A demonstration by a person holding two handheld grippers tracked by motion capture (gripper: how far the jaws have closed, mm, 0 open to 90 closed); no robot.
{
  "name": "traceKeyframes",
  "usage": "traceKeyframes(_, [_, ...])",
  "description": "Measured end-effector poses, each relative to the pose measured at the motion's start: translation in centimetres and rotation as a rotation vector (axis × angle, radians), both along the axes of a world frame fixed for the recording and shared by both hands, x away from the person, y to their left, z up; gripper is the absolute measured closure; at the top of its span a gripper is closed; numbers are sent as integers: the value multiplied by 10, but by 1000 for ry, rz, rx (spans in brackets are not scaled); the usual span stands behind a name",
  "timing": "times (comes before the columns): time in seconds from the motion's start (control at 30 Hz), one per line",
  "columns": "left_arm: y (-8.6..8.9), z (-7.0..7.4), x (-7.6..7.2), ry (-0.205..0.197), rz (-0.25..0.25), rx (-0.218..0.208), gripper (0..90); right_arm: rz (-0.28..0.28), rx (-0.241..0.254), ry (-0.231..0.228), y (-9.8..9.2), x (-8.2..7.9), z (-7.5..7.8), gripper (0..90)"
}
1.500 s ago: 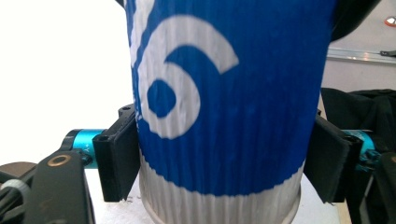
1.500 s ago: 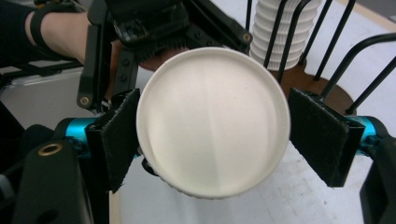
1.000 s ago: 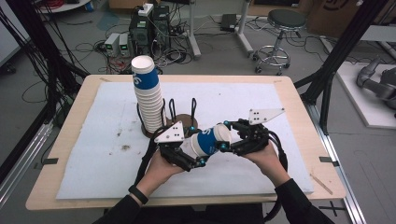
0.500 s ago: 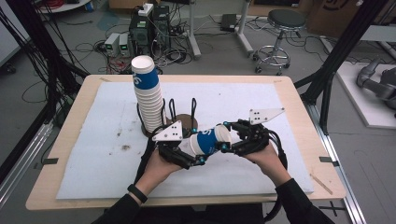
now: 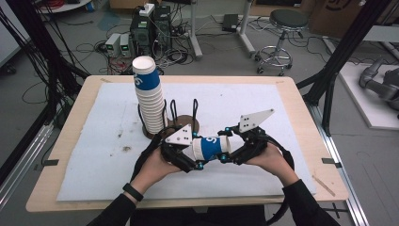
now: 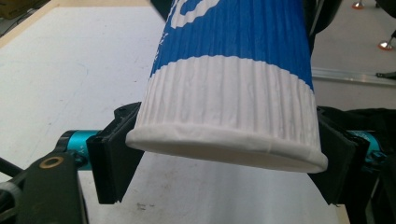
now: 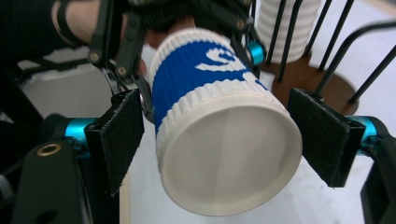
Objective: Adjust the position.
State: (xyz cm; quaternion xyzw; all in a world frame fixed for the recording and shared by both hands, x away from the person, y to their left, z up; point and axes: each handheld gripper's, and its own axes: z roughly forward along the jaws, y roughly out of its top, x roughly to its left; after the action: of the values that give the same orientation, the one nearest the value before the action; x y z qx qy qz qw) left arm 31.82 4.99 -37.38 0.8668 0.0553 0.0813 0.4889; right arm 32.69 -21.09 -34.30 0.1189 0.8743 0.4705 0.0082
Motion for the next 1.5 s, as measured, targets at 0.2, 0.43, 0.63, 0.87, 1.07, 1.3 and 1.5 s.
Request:
traceKeyframes(0.2, [3, 2, 0, 5, -1, -64, 180, 48, 24, 34, -3, 4, -4, 285])
traceKeyframes(0.43, [8, -1, 2, 71, 18, -277, 105, 50, 160, 43, -13, 7, -4, 297])
traceKeyframes(0.63, [12, -4, 7, 157, 1, -360, 103, 66, 234, 40, -17, 8, -6, 296])
traceKeyframes(0.87, [17, 0, 8, 149, -44, -351, 189, 82, 227, 59, -16, 8, -7, 294])
traceKeyframes(1.07, [16, 9, 7, 114, -48, -240, 212, 50, 128, 13, -15, 4, -2, 220])
traceKeyframes(1.3, [10, 17, 5, 78, -61, -61, 212, 89, -86, -93, -4, -6, 7, 208])
traceKeyframes(1.5, [6, 16, 6, 101, -79, 7, 215, 115, -214, -113, 17, -8, -8, 278])
